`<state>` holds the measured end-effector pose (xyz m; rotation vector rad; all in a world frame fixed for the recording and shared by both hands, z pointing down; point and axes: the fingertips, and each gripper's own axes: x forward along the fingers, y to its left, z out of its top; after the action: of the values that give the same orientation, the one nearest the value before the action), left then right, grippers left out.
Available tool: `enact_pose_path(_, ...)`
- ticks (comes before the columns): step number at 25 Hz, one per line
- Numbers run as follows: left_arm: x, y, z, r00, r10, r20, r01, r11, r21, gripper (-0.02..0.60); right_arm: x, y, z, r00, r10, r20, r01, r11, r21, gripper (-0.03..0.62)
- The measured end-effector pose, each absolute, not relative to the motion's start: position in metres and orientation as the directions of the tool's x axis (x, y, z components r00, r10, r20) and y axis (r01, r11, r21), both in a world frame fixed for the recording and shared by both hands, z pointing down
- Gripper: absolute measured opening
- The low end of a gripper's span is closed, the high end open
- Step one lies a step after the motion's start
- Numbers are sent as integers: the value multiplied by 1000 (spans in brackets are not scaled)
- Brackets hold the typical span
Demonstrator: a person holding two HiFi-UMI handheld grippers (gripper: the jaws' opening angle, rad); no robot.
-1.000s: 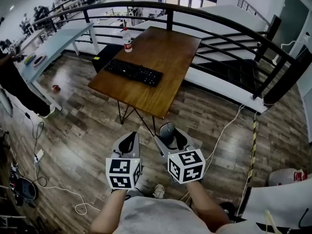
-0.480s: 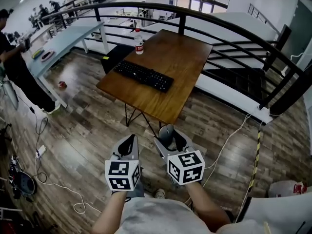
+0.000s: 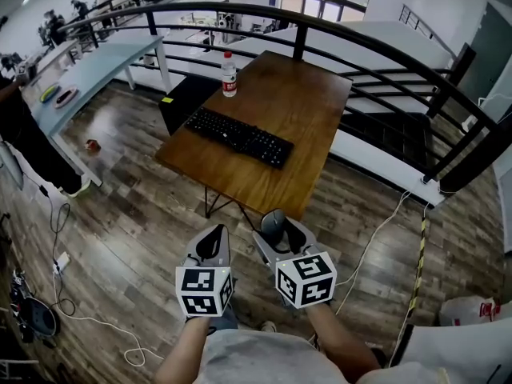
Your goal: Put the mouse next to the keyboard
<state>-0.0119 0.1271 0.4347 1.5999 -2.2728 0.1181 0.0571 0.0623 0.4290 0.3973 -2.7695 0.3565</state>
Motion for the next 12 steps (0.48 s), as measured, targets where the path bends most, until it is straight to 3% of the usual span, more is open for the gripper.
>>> enact_pose_path(12, -110, 81, 445, -187, -918, 351, -948, 261, 180, -8, -40, 26, 434, -869, -304, 390, -399, 897, -190, 299)
